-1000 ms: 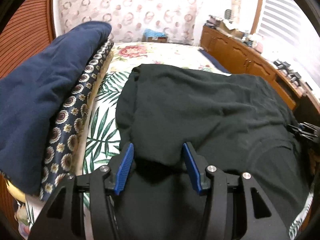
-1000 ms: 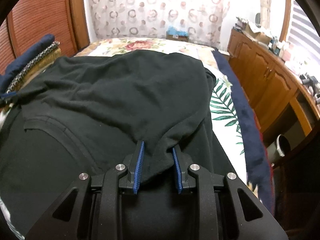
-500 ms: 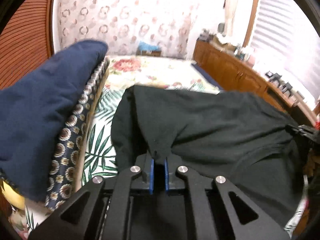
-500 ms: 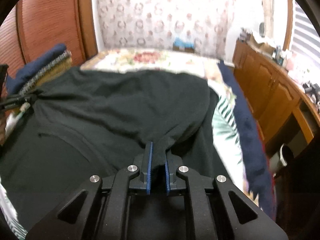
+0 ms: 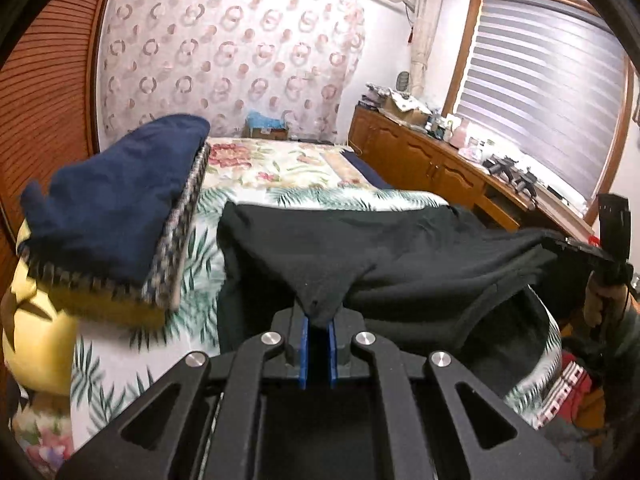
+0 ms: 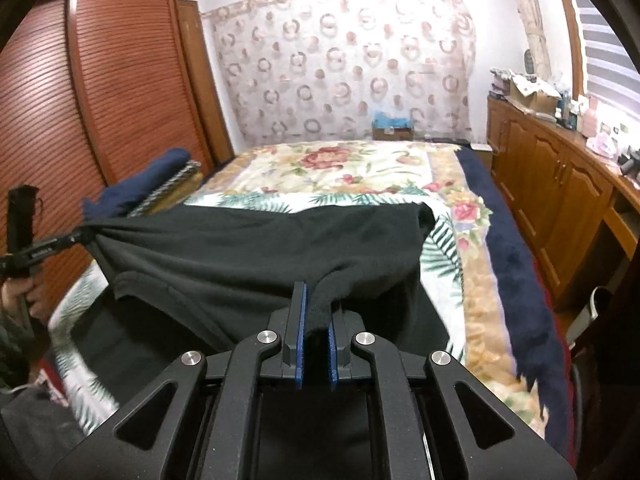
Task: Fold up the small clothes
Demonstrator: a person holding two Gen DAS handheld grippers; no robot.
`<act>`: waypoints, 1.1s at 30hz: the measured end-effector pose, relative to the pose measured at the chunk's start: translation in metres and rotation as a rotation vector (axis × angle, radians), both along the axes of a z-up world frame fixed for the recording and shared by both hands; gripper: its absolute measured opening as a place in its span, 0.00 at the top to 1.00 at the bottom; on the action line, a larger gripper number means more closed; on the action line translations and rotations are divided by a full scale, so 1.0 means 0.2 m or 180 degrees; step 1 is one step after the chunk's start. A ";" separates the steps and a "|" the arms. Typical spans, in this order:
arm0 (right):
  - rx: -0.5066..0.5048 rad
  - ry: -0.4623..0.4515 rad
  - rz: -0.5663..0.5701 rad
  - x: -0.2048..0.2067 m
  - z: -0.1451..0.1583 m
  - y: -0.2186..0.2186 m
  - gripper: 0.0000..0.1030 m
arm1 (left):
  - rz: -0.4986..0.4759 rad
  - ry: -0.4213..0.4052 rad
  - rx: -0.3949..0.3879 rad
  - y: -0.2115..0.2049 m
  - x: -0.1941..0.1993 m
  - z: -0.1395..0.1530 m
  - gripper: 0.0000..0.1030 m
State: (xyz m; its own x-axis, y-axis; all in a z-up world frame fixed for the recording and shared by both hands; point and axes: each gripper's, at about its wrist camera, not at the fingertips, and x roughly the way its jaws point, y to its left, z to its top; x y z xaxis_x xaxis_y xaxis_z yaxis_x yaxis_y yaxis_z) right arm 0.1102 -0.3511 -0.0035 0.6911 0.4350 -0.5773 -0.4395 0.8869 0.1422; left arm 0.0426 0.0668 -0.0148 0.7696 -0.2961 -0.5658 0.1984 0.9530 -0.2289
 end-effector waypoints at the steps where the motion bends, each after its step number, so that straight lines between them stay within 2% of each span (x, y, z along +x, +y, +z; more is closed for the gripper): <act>1: -0.0021 -0.0007 0.0009 -0.03 0.01 0.00 0.94 | -0.0012 0.0006 0.0009 0.00 -0.04 0.00 0.95; 7: -0.0206 0.0017 0.0042 -0.19 0.03 0.01 0.94 | -0.0012 0.0107 0.0123 -0.02 -0.19 -0.05 0.94; 10: -0.0223 0.0104 0.0061 -0.25 -0.01 0.01 0.94 | -0.0045 0.0233 0.0177 -0.03 -0.21 -0.13 0.91; 13: -0.0243 0.0270 0.0023 -0.26 -0.12 0.01 0.94 | -0.0025 0.0416 0.0224 -0.02 -0.19 -0.22 0.89; 15: -0.0315 0.0320 -0.0031 -0.26 -0.19 0.03 0.93 | -0.0013 0.0480 0.0245 -0.02 -0.19 -0.24 0.83; 19: -0.0346 0.0388 -0.0071 -0.27 -0.22 0.03 0.88 | 0.0020 0.0519 0.0288 -0.01 -0.20 -0.25 0.74; 21: -0.0386 0.0361 -0.0095 -0.27 -0.21 0.02 0.79 | 0.0050 0.0525 0.0328 -0.01 -0.21 -0.25 0.70; 23: -0.0408 0.0328 -0.0138 -0.27 -0.19 0.01 0.73 | 0.0037 0.0498 0.0341 -0.02 -0.23 -0.23 0.68; 26: -0.0407 0.0269 -0.0292 -0.27 -0.17 -0.02 0.47 | 0.0006 0.0429 0.0333 -0.03 -0.25 -0.21 0.67; 33: -0.0556 0.0206 -0.0344 -0.26 -0.20 0.00 0.40 | 0.0048 0.0301 0.0336 -0.02 -0.27 -0.14 0.65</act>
